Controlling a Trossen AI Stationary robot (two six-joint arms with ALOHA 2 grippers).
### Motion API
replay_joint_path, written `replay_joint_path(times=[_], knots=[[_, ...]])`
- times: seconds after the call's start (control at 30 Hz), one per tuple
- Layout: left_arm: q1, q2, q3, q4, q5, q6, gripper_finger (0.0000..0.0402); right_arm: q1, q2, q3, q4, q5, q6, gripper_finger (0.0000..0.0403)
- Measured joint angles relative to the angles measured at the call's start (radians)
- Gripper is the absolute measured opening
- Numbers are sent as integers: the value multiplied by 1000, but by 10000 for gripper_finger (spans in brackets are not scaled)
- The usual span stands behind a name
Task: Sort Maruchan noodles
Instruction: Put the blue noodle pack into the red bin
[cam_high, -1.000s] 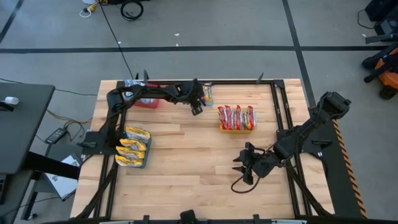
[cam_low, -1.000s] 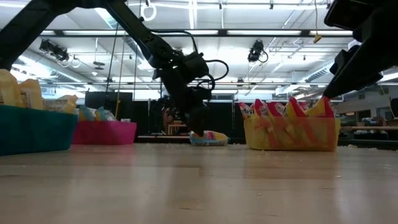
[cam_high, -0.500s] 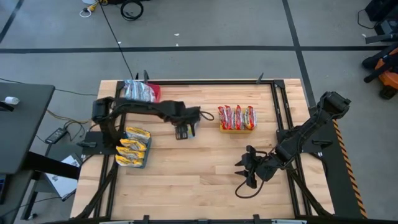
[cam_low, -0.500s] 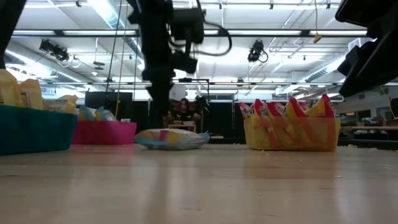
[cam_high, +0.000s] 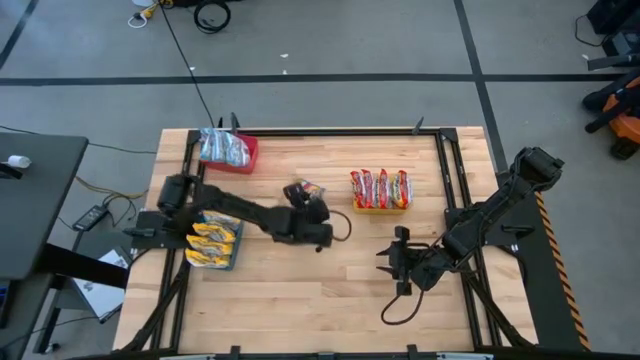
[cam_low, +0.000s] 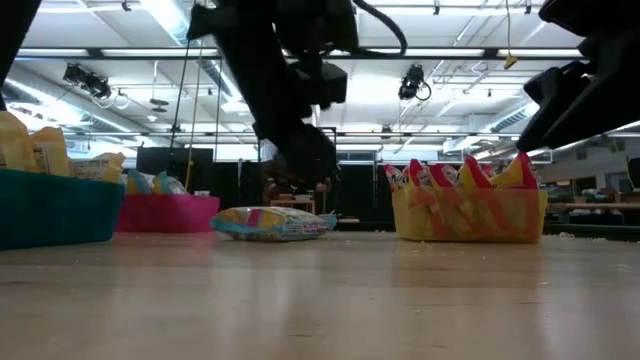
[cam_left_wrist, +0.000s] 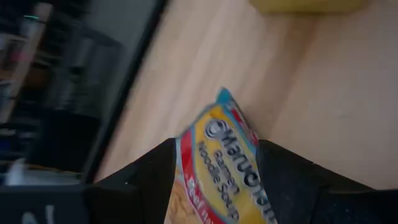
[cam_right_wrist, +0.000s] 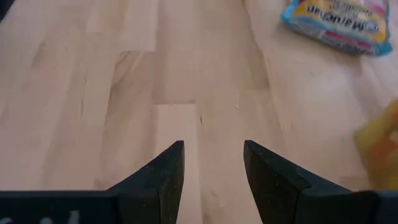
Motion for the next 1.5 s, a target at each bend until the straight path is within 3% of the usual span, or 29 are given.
replay_joint_path(times=[0.07,0.33,0.5,0.63,0.73,0.93,1.0,1.1,1.27,1.4,1.5], knots=[[-24,42,0,45,-71,-45,226,1,0,0,-7,0,-37,171],[-24,176,0,68,-183,-199,226,3,0,0,-41,-20,-88,170],[11,224,2,48,-135,-251,226,17,0,0,-53,-101,-83,170],[63,239,6,11,33,-394,221,22,0,0,-61,-112,-106,170],[86,242,7,-49,61,-442,190,20,0,0,-67,-111,-136,170],[128,228,14,-225,120,-464,49,-1,0,0,-64,-110,-176,170],[153,212,22,-315,151,-478,28,-6,-1,0,-42,-110,-188,170],[180,159,31,-439,189,-478,28,-14,-7,0,-6,-110,-221,170],[209,-47,43,-550,170,-460,28,-39,-11,0,33,-107,-290,170],[270,-251,41,-648,82,-482,28,-69,-11,0,39,-105,-316,171],[353,-406,-8,-624,52,-484,28,-91,-11,0,39,-104,-317,171]])
